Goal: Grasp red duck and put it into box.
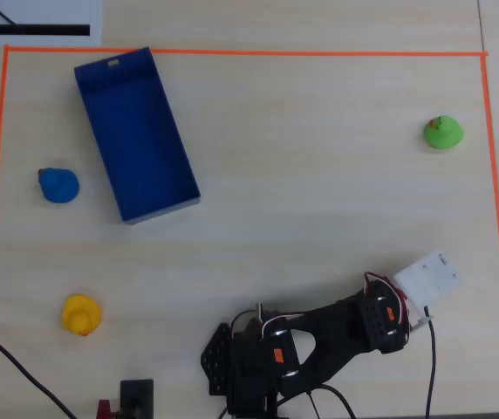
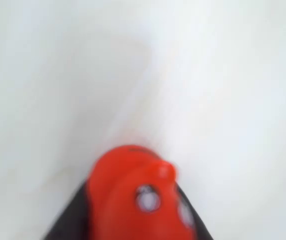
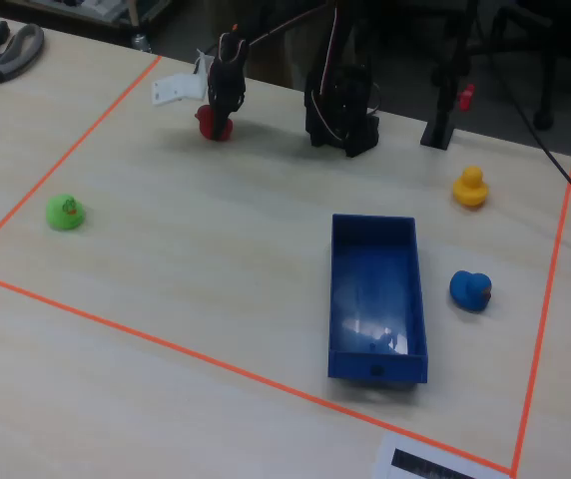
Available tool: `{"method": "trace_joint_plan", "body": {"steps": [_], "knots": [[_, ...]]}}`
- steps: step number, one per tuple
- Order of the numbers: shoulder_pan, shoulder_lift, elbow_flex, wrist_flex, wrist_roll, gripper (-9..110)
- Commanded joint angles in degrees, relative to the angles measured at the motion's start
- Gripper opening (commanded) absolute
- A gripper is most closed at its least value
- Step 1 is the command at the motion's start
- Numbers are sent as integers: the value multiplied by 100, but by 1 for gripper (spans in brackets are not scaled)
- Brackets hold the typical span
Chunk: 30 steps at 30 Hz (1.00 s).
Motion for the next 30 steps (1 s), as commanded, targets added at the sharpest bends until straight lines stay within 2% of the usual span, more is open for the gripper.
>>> {"method": "trace_joint_plan", "body": {"steps": [1, 4, 7, 14, 17, 22, 27, 30], "knots": [[-220, -35, -334, 123, 659, 0], [-817, 123, -1591, 1257, 1802, 0], [-1854, 378, -3138, 2470, 3182, 0], [-5599, 483, -5563, 4482, 5766, 0], [-7154, 114, -5774, 4465, 6627, 0], [-9202, -1028, -5968, 3938, 7488, 0], [-10222, -2470, -7198, 3788, 7893, 0], [-10582, -2892, -7304, 3656, 8024, 0]]}}
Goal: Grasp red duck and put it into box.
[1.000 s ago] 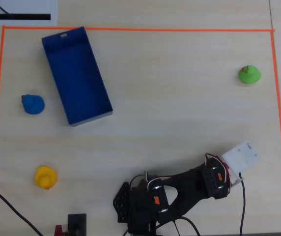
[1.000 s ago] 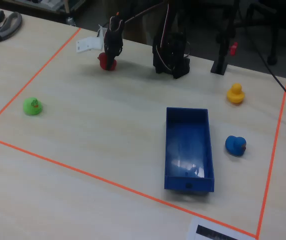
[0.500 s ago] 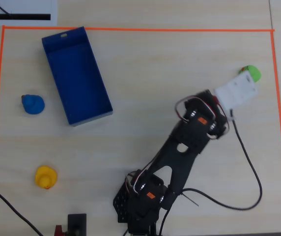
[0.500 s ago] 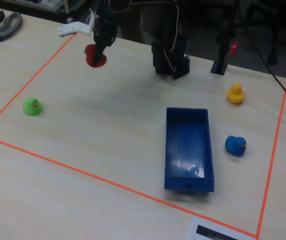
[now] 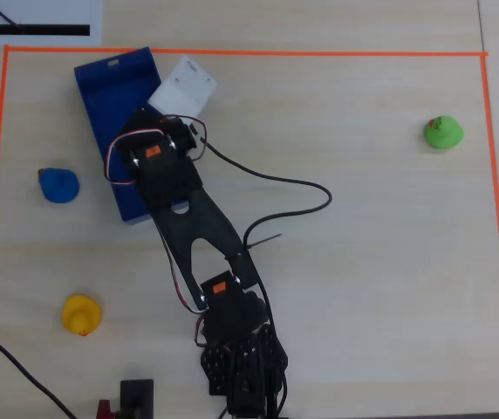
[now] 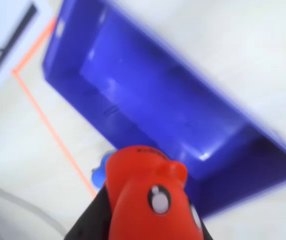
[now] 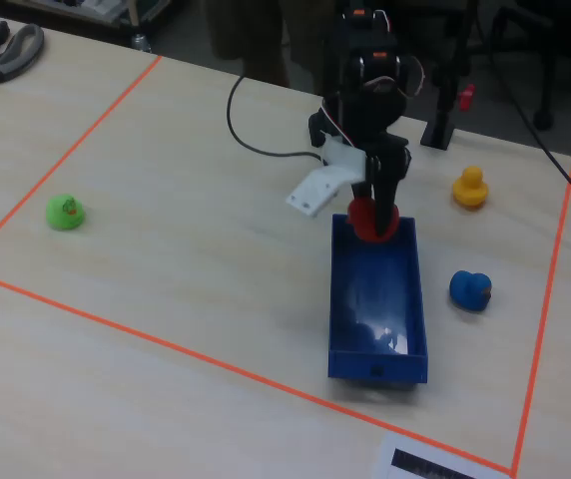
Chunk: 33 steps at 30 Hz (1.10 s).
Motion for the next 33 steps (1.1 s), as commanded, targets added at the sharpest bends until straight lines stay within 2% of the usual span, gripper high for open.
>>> {"method": "trace_joint_plan", "body": {"steps": [1, 5, 6, 8, 10, 18, 20, 24, 28, 33], "knots": [[-352, -431, -255, -149, 141, 0], [-650, -686, 53, -316, -132, 0], [-633, -756, 53, -343, -246, 4], [-527, -879, 9, -369, -369, 20], [-448, -905, -18, -343, -510, 26], [211, -773, -431, -167, -923, 34], [439, -510, -483, -70, -1143, 29], [1090, 501, -624, -132, -1538, 0], [1749, 1872, 105, -703, -2215, 0], [2285, 4315, 2865, -2145, -3076, 0]]}}
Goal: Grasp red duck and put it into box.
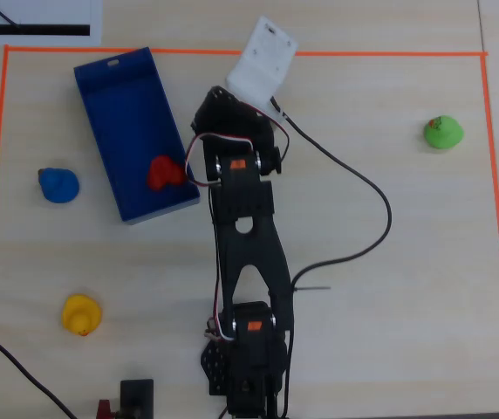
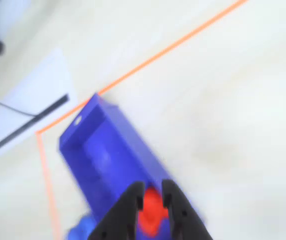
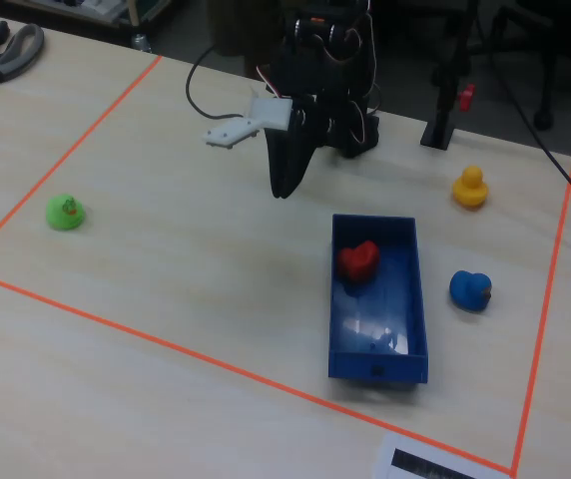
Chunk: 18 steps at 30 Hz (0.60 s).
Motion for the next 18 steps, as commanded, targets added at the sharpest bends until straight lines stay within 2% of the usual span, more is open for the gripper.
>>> {"method": "trace_joint_plan", "body": {"steps": [1, 4, 10, 18], "knots": [[149, 2417, 1573, -650, -686, 0], [132, 3683, 3410, -879, -1230, 0], [114, 5818, 6557, -1283, -1371, 0], [167, 7479, 8464, -1125, -1318, 0]]}}
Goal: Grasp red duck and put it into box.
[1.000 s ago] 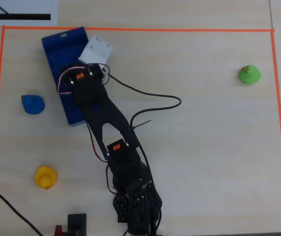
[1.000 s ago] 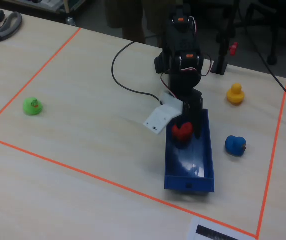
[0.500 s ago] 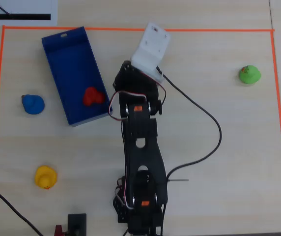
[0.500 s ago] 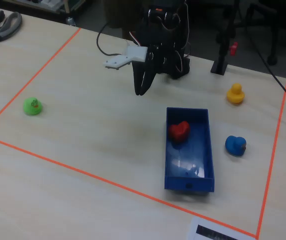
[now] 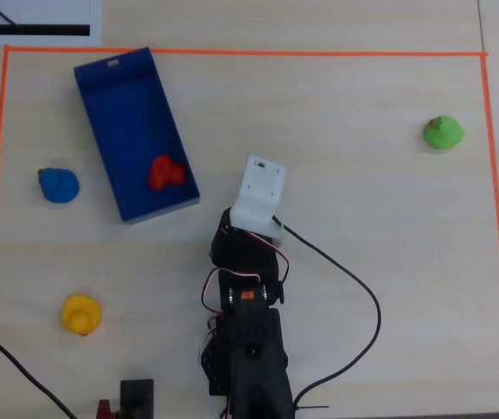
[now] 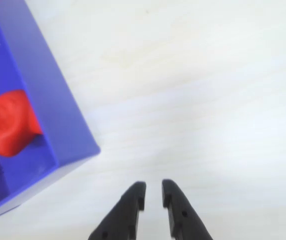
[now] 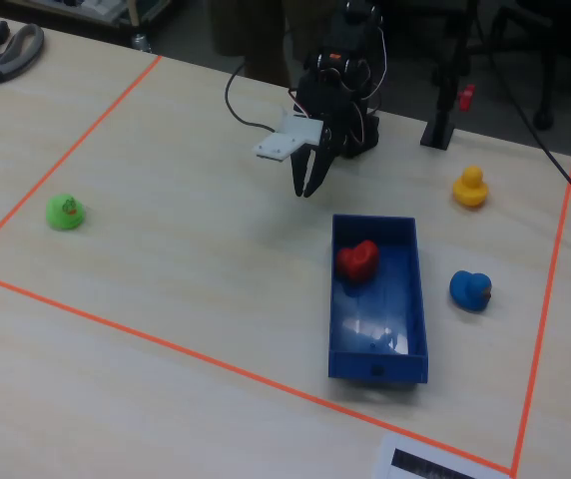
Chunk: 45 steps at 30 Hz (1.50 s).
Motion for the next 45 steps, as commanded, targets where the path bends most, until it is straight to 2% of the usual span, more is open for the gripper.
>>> {"method": "trace_joint_plan", "body": {"steps": [1, 5, 15, 45], "knots": [[53, 659, 352, 132, 0, 0], [-35, 1301, 527, 1028, 9, 0], [-202, 1318, 536, 2892, -466, 0], [9, 1318, 536, 2927, -413, 3]]}}
